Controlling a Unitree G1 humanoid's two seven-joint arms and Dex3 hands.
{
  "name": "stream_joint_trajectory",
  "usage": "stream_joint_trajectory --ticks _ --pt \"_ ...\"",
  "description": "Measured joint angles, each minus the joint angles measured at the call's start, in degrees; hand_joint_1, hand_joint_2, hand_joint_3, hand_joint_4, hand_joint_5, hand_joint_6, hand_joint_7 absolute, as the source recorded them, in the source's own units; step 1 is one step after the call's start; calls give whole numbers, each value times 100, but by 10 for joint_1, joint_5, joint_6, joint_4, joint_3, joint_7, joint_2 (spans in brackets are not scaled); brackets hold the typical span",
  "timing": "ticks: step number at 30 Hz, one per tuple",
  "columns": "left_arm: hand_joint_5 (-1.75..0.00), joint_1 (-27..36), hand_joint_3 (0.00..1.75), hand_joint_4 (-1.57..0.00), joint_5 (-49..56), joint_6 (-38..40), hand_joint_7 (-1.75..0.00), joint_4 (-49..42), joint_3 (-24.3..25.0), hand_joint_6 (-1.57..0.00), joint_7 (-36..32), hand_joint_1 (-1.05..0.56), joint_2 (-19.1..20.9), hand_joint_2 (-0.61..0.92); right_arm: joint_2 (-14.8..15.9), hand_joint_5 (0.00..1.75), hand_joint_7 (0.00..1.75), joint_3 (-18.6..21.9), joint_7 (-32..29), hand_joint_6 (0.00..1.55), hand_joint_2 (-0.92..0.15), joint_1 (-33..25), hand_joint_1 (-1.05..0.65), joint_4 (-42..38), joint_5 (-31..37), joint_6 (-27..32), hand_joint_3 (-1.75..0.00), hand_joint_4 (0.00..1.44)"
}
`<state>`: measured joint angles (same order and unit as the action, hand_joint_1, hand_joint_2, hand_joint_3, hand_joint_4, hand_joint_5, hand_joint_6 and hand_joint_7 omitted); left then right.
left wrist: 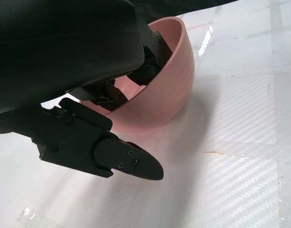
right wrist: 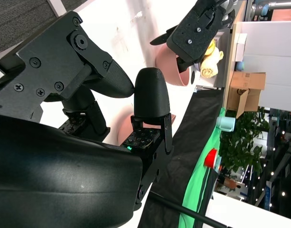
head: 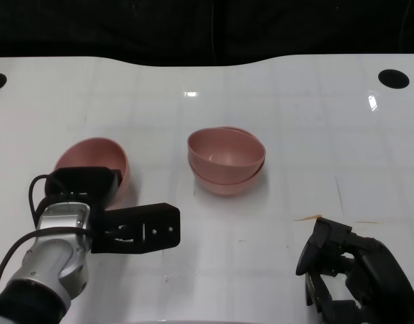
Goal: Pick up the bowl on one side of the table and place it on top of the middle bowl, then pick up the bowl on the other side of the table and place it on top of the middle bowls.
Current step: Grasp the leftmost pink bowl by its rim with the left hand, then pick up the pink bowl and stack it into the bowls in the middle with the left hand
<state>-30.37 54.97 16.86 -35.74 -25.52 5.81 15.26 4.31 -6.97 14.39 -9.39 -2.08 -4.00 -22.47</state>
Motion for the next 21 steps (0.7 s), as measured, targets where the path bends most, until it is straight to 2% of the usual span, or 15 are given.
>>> stream_joint_trajectory --ticks 5,6,7,8,9,10,12,13,15,16,21 --pt "-7 -3 3 -72 -15 0 -1 -8 -10 -48 -5 -52 0 92 0 175 166 0 0 73 -40 -1 -18 0 0 0 -141 88" --pt "-102 -3 19 -76 -18 -14 -30 -16 -12 -74 -28 -44 1 92 -1 175 165 0 0 73 -40 -1 -17 0 0 0 -141 87" --pt "-137 -3 24 -75 -20 -36 -41 -27 -13 -83 -66 -40 2 92 -1 175 165 0 0 73 -40 -1 -17 1 0 0 -140 87" --pt "-156 -4 27 -75 -23 -60 -47 -38 -13 -87 -104 -39 4 92 -1 175 165 0 0 73 -41 -2 -17 2 1 0 -140 87" --pt "-165 -4 29 -74 -26 -80 -50 -49 -13 -89 -135 -38 5 92 -2 175 165 0 0 73 -41 -3 -17 3 1 0 -140 87" --pt "-171 -4 31 -79 -30 -93 -92 -54 -14 -78 -152 -38 6 92 -3 175 164 -1 -1 73 -41 -3 -17 4 1 0 -140 87" --pt "-174 -4 32 -81 -36 -108 -137 -54 -14 -63 -171 -36 10 92 -3 175 164 -1 -1 73 -41 -3 -16 6 1 1 -140 87" --pt "-174 -4 32 -80 -37 -113 -139 -51 -14 -61 -176 -36 13 92 -3 175 164 -1 -1 73 -41 -3 -16 6 1 2 -139 87" --pt "-175 -4 30 -80 -39 -118 -118 -42 -14 -68 -179 -35 19 92 -3 175 163 -1 -1 73 -41 -3 -16 6 2 6 -139 87" --pt "-175 -4 30 -80 -40 -119 -114 -39 -14 -69 -179 -34 21 92 -3 175 163 -1 -2 73 -41 -3 -16 6 2 6 -139 87" --pt "-175 -4 31 -77 -41 -118 -109 -33 -15 -73 -177 -34 27 92 -4 175 162 0 -3 73 -41 -3 -16 6 2 7 -139 88"
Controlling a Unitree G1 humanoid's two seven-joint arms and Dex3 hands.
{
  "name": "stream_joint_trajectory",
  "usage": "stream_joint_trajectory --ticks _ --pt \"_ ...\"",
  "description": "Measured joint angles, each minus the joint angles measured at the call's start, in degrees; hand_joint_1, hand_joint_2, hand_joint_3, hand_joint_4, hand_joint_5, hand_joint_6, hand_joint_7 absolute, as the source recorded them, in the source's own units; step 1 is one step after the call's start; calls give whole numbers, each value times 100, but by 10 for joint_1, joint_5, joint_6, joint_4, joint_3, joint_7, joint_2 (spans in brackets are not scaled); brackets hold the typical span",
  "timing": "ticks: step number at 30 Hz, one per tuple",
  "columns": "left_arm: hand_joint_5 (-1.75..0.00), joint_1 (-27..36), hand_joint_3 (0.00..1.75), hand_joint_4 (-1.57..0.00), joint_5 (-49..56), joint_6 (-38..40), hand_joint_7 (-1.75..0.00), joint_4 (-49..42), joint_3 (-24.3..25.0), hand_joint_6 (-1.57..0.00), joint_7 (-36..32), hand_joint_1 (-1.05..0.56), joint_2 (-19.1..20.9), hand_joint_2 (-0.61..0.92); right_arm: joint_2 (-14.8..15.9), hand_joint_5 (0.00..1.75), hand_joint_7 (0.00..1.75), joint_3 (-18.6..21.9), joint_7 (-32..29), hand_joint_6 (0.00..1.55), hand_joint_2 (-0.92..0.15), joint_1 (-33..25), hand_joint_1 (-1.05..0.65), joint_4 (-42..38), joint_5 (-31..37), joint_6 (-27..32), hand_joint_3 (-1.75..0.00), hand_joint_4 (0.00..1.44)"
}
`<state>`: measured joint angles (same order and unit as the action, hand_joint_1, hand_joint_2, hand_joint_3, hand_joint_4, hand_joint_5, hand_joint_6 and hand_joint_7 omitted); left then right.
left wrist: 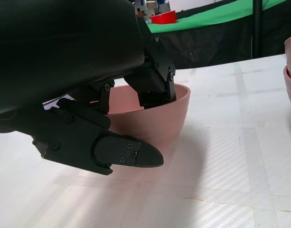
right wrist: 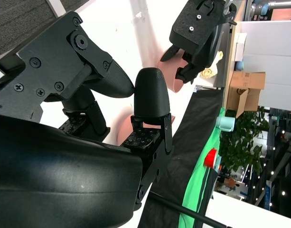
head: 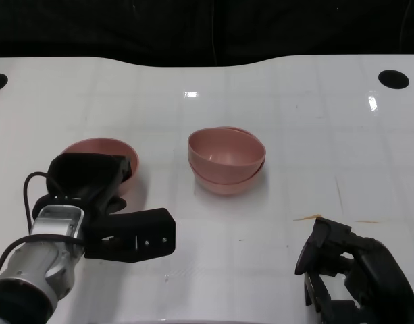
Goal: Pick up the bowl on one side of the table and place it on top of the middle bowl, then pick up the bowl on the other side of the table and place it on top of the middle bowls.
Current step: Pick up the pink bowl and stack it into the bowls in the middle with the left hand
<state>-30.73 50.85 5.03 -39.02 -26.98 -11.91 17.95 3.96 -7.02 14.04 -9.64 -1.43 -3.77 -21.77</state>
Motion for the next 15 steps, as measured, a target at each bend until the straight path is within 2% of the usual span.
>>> stream_joint_trajectory --ticks 5,6,7,8,9,11,12,15 --pt "-175 0 29 -77 0 7 -118 21 -1 -74 16 -34 7 92 0 175 161 0 -1 74 -41 0 -16 0 0 2 -139 88" --pt "-175 0 29 -78 0 7 -126 21 -1 -72 16 -33 7 92 0 175 161 0 -1 74 -41 0 -16 0 0 2 -139 88" --pt "-175 0 26 -80 0 6 -147 24 -1 -64 16 -32 8 92 0 175 161 0 -1 74 -41 0 -16 0 0 2 -139 88" --pt "-175 1 26 -80 0 6 -154 33 -1 -60 16 -33 10 92 0 175 161 0 -2 74 -41 0 -16 0 1 2 -139 88" --pt "-175 1 25 -80 1 6 -137 45 0 -60 16 -35 13 92 -1 175 161 0 -3 74 -41 0 -15 0 1 2 -139 88" --pt "-175 2 21 -80 1 6 -93 77 2 -75 16 -36 22 92 -2 175 161 0 -4 74 -41 0 -15 0 2 2 -139 88" --pt "-175 2 19 -80 2 7 -82 91 4 -81 16 -36 25 92 -2 175 161 0 -4 74 -41 0 -16 0 4 2 -139 88" --pt "-175 2 18 -80 4 12 -74 116 8 -84 16 -36 29 92 -2 175 161 0 -6 74 -40 0 -16 0 8 2 -139 88"
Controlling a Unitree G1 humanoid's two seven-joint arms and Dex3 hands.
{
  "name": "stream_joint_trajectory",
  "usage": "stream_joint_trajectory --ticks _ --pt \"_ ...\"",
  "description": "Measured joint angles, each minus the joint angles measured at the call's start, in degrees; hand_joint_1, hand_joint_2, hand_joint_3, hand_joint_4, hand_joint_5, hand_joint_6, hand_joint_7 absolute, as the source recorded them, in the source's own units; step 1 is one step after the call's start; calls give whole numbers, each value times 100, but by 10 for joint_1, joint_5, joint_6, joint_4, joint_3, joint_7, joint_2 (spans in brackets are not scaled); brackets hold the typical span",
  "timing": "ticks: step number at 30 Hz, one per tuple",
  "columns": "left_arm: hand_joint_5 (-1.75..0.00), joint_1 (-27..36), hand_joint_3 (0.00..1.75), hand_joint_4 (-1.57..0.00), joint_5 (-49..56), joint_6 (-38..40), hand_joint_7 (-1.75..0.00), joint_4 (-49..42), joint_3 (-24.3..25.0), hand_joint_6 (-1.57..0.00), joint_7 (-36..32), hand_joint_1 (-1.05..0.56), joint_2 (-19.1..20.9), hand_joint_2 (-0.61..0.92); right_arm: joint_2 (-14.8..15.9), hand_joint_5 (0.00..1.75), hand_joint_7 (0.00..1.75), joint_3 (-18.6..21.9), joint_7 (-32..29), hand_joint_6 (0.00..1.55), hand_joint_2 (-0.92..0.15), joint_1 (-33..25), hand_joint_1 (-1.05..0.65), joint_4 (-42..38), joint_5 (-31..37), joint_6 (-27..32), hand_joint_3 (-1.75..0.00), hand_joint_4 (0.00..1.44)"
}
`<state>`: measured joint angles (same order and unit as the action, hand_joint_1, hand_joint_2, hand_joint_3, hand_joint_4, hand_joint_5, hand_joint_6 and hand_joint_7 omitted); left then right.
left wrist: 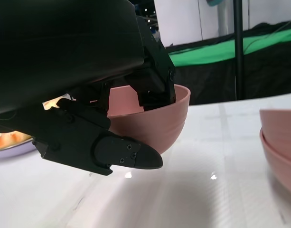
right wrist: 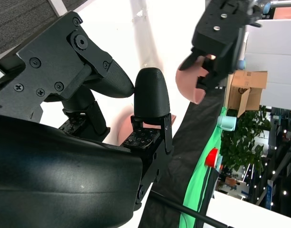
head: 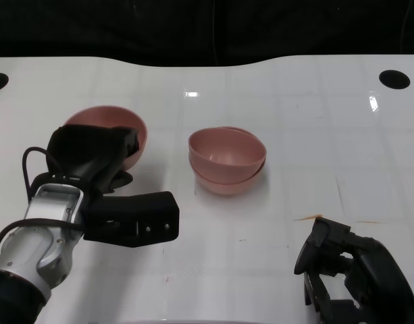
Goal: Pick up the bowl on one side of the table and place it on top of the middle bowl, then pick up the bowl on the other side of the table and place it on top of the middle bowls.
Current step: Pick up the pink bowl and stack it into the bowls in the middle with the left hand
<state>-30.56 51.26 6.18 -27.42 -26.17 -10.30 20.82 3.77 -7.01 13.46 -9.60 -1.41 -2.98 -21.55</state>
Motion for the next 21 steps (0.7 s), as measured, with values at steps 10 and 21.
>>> stream_joint_trajectory --ticks 10,21 --pt "-175 3 16 -86 0 -4 -135 89 17 -71 6 -33 12 92 -4 175 162 0 -2 74 -39 2 -16 0 3 0 -141 88" --pt "-175 -1 10 -87 -20 -12 -110 168 31 -85 46 -29 8 91 -10 175 161 0 -2 74 -39 2 -15 0 2 -1 -142 87"
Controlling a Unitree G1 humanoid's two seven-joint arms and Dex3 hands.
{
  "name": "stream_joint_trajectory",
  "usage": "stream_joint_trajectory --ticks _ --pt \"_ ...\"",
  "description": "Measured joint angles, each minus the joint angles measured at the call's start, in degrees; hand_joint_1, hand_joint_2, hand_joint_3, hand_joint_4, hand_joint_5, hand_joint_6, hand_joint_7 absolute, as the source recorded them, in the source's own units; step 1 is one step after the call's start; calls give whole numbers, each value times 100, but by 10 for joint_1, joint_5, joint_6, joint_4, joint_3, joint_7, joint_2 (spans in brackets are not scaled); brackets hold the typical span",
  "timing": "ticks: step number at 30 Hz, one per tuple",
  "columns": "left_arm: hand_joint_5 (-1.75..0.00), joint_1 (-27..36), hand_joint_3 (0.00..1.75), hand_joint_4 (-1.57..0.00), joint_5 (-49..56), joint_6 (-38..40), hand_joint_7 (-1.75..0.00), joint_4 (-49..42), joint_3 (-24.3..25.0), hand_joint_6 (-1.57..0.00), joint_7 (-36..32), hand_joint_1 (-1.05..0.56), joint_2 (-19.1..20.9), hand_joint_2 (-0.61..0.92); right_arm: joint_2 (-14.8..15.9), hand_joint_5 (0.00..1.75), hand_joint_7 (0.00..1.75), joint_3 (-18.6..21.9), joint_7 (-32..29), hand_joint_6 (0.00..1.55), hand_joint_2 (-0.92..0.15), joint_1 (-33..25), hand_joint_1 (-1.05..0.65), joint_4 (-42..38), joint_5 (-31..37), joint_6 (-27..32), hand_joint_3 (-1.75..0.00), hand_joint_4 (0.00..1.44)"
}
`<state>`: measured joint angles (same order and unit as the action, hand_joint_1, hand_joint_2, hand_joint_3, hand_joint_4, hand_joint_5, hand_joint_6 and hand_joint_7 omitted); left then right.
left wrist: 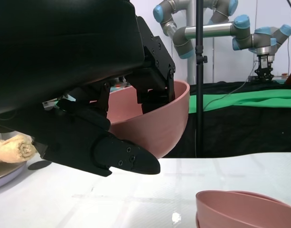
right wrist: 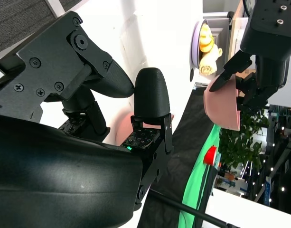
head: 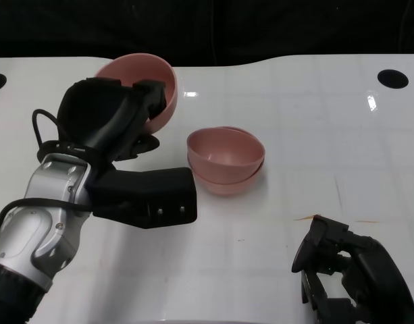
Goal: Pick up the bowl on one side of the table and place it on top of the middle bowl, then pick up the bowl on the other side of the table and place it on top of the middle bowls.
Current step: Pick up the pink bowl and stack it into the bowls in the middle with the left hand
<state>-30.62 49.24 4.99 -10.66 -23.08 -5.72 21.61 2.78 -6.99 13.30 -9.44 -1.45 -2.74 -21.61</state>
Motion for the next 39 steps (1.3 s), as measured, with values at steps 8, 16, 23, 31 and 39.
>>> stream_joint_trajectory --ticks 8,16,23,31,39 --pt "-175 -10 9 -85 -2 -5 -136 11 0 -77 15 -28 -13 91 0 175 162 1 1 74 -38 0 -15 0 0 0 -142 87" --pt "-175 -57 5 -89 -11 -38 -104 3 -15 -87 29 -29 -61 88 0 175 161 1 4 74 -38 4 -14 -8 -1 -1 -143 87" --pt "-175 -58 12 -86 -13 -49 -86 -18 -20 -84 33 -26 -77 92 0 175 162 1 6 74 -37 4 -14 -9 -2 -1 -143 87" --pt "-170 -79 22 -78 -35 -68 -58 -59 -34 -87 71 -33 -96 92 -1 175 162 0 6 73 -37 5 -15 -9 -1 -2 -143 87" --pt "-154 -97 27 -78 -47 -74 -63 -119 -48 -86 107 -36 -105 92 -4 175 163 -1 6 74 -37 5 -15 -9 0 -2 -143 87"
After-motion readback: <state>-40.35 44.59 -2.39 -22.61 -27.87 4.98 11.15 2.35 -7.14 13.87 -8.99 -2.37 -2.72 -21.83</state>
